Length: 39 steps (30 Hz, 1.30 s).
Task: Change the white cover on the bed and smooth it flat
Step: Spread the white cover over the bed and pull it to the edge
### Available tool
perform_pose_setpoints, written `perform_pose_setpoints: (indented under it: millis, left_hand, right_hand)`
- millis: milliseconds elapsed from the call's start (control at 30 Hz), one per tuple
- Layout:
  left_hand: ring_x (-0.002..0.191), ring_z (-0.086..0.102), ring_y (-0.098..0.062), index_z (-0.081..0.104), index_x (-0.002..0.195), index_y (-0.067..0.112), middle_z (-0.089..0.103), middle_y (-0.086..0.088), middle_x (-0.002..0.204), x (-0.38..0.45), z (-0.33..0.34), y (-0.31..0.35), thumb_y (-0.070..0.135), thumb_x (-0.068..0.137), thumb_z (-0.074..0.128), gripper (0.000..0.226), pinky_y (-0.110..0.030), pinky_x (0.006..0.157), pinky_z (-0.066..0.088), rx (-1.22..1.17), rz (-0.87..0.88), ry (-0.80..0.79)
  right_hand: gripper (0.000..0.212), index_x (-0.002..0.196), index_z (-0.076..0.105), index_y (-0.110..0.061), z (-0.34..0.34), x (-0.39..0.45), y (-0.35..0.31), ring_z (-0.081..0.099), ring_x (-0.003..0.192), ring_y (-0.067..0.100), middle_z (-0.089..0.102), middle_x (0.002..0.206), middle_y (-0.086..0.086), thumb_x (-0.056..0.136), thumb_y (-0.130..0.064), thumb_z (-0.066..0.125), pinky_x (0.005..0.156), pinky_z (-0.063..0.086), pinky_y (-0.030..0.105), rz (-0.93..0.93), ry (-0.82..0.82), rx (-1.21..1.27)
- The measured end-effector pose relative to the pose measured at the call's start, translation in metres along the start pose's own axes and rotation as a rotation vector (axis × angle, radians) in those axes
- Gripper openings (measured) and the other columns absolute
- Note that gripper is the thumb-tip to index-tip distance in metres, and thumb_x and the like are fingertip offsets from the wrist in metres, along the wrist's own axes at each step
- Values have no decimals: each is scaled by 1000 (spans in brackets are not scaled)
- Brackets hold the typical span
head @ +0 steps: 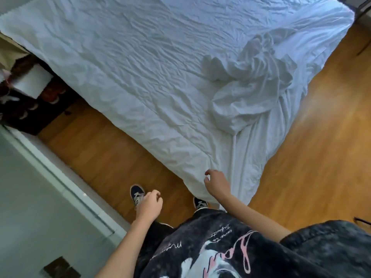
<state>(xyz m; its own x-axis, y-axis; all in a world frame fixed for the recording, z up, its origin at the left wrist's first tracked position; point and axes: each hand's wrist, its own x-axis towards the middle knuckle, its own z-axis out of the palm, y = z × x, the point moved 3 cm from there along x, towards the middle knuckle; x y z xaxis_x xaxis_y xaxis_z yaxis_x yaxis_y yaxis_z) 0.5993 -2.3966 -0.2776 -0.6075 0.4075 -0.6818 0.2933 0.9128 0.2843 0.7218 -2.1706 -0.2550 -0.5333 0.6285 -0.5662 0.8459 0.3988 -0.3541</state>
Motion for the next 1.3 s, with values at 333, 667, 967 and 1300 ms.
perform_pose_setpoints:
  millis: [333,667,967,1300]
  left_hand:
    - [110,58,-25,54,126,16,60,-7,124,110,-130,-24,27,98,43,33,-36,89,48,461,354,-166]
    - [110,57,-21,49,131,18,57,-3,126,190,-149,64,30,99,42,35,-34,89,48,716,566,-274]
    - [120,50,-26,44,139,12,50,-10,136,305,-59,232,21,94,54,47,-35,93,47,669,989,-100]
    - [138,31,-39,43,139,8,38,-24,147,388,55,362,27,70,77,80,-59,108,31,777,1537,226]
  right_hand:
    - [39,133,54,-17,49,21,-103,51,123,24,55,136,4,96,-26,45,95,41,33,244,-102,260]
    - [38,129,56,-10,68,73,-72,52,121,25,56,133,8,95,-19,44,96,40,31,558,-65,593]
    - [42,136,47,-9,35,212,32,37,131,27,42,144,11,94,-13,49,108,34,39,773,599,546]
    - [53,143,37,-1,41,319,113,29,142,30,35,152,17,95,-20,49,117,23,45,778,936,463]
